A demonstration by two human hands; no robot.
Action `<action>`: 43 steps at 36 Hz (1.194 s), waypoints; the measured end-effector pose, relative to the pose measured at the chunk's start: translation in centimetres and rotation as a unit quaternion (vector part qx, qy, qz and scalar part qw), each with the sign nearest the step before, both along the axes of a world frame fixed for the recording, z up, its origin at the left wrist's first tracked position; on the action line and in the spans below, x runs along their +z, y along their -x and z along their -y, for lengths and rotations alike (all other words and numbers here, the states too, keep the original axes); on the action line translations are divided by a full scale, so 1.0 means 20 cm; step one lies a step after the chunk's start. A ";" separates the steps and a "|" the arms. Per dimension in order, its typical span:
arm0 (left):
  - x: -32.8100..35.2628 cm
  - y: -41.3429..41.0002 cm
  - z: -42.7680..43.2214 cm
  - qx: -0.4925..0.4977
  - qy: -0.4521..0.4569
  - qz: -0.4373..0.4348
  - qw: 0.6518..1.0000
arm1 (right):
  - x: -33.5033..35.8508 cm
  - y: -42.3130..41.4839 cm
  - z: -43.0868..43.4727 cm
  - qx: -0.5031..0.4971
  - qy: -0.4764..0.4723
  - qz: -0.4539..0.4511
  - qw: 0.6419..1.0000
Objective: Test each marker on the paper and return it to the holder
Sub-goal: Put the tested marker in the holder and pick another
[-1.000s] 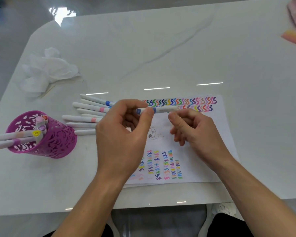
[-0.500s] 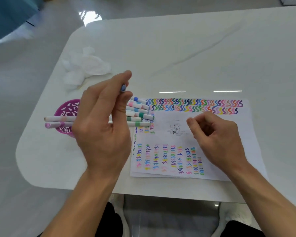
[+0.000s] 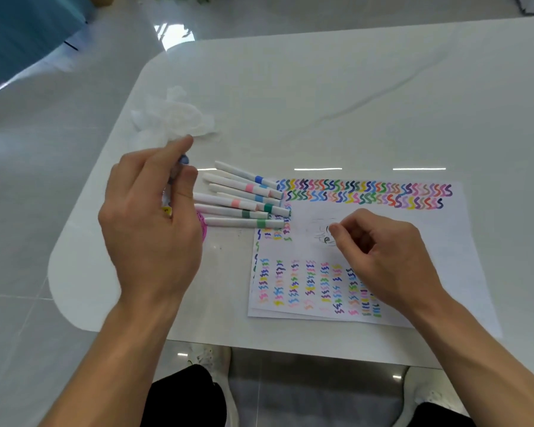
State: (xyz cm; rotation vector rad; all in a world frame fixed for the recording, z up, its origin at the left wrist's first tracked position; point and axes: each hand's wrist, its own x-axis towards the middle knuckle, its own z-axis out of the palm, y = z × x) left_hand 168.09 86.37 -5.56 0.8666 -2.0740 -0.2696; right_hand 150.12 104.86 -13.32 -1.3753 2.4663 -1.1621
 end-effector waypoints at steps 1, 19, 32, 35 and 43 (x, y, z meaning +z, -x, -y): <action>-0.01 -0.01 0.01 0.006 -0.009 0.010 1.000 | 0.00 0.00 0.00 0.000 0.001 0.002 1.000; -0.03 -0.01 -0.01 0.095 -0.064 0.127 0.985 | -0.01 0.00 0.00 -0.008 0.002 0.024 1.000; -0.12 0.12 -0.12 -0.123 -0.001 0.166 0.978 | -0.01 0.04 -0.03 -0.019 0.003 0.030 0.999; -0.16 0.15 -0.14 -0.133 -0.050 0.220 0.965 | -0.01 0.04 -0.04 -0.020 -0.002 0.032 0.999; -0.25 0.18 -0.12 -0.126 -0.109 0.279 0.946 | -0.03 0.06 -0.05 -0.034 -0.032 0.049 0.998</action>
